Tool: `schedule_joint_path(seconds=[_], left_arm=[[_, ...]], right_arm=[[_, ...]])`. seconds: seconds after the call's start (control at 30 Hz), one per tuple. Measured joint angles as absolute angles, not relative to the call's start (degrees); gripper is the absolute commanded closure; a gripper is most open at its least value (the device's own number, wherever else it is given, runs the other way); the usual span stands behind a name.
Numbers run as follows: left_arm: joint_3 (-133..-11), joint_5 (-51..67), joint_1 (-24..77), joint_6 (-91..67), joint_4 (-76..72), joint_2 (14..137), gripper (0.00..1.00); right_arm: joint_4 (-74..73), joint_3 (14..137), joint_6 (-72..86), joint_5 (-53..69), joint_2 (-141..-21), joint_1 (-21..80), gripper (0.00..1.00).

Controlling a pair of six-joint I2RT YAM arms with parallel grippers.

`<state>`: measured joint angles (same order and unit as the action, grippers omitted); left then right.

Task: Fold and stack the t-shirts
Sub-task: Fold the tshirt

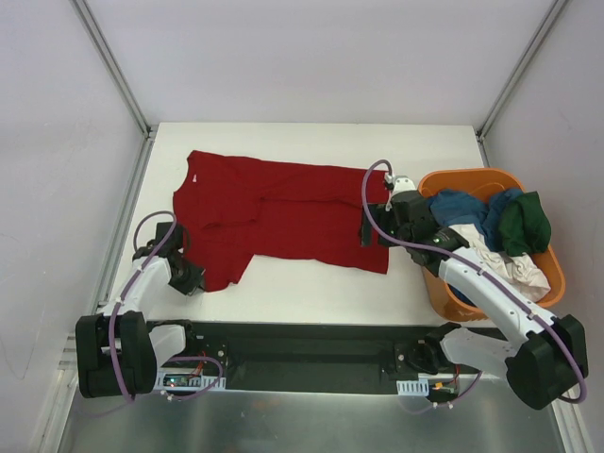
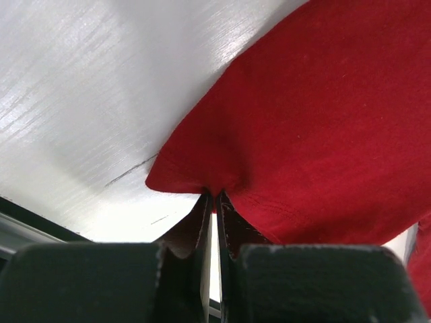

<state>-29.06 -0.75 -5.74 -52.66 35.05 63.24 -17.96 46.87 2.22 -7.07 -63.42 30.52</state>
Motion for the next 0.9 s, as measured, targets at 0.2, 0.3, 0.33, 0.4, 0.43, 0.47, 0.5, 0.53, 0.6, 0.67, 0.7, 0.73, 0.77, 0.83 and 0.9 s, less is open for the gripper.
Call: schedule_joint_path(seconds=[0.2, 0.3, 0.33, 0.4, 0.43, 0.47, 0.5, 0.53, 0.6, 0.67, 0.7, 0.73, 0.77, 0.83, 0.9], left_arm=[[-28.71, -3.31, -5.74, -51.99, 32.91, 61.45, 1.00], [-27.79, -5.17, -5.74, -51.83, 32.12, 58.04, 1.00], [-27.68, -5.43, -5.74, -51.70, 32.08, 57.10, 1.00], [-27.68, -6.02, -5.74, -51.48, 31.86, 55.83, 1.00], [-27.68, -6.26, -5.74, -51.40, 31.75, 55.57, 1.00], [-27.68, -6.44, -5.74, -51.33, 31.68, 55.35, 1.00], [-27.68, -6.52, -5.74, -51.27, 31.68, 55.33, 1.00], [-27.68, -6.55, -5.74, -51.18, 31.68, 55.35, 1.00], [-27.68, -6.52, -5.74, -51.00, 31.66, 55.37, 1.00], [-27.68, -6.50, -5.74, -50.68, 31.46, 55.64, 1.00], [-27.68, -6.48, -5.74, -50.46, 31.35, 55.83, 1.00], [-27.68, -6.44, -5.74, -50.22, 31.20, 56.10, 1.00], [-27.68, -6.33, -5.74, -50.02, 31.00, 56.34, 1.00], [-27.68, -6.04, -5.74, -49.78, 30.61, 56.69, 1.00], [-27.68, -5.61, -5.74, -49.50, 30.41, 56.88, 1.00]], right_arm=[[-19.44, 46.33, 4.27, -7.03, -62.48, 30.52, 0.03], [-21.21, 45.93, 5.41, -7.51, -62.17, 31.22, 0.03], [-22.00, 45.91, 5.87, -8.23, -62.17, 31.99, 0.03], [-23.55, 45.65, 6.92, -9.93, -62.17, 33.89, 0.03], [-24.14, 45.47, 7.35, -10.35, -62.19, 35.33, 0.03], [-24.58, 45.15, 7.97, -11.03, -62.19, 36.62, 0.03], [-25.17, 44.95, 8.47, -11.51, -62.24, 37.43, 0.03], [-25.78, 44.69, 9.23, -12.27, -62.33, 38.41, 0.03], [-26.85, 44.05, 11.31, -13.72, -62.67, 39.68, 0.03], [-27.49, 43.03, 13.30, -14.76, -63.05, 39.92, 0.03], [-27.70, 42.59, 13.96, -15.00, -63.24, 39.92, 0.03], [-27.99, 42.19, 14.61, -15.22, -63.59, 39.90, 0.03], [-28.34, 42.02, 15.09, -15.38, -64.05, 39.90, 0.03], [-28.64, 41.98, 15.77, -15.64, -65.17, 39.90, 0.03], [-28.69, 41.98, 16.10, -15.66, -66.15, 39.90, 0.03]])
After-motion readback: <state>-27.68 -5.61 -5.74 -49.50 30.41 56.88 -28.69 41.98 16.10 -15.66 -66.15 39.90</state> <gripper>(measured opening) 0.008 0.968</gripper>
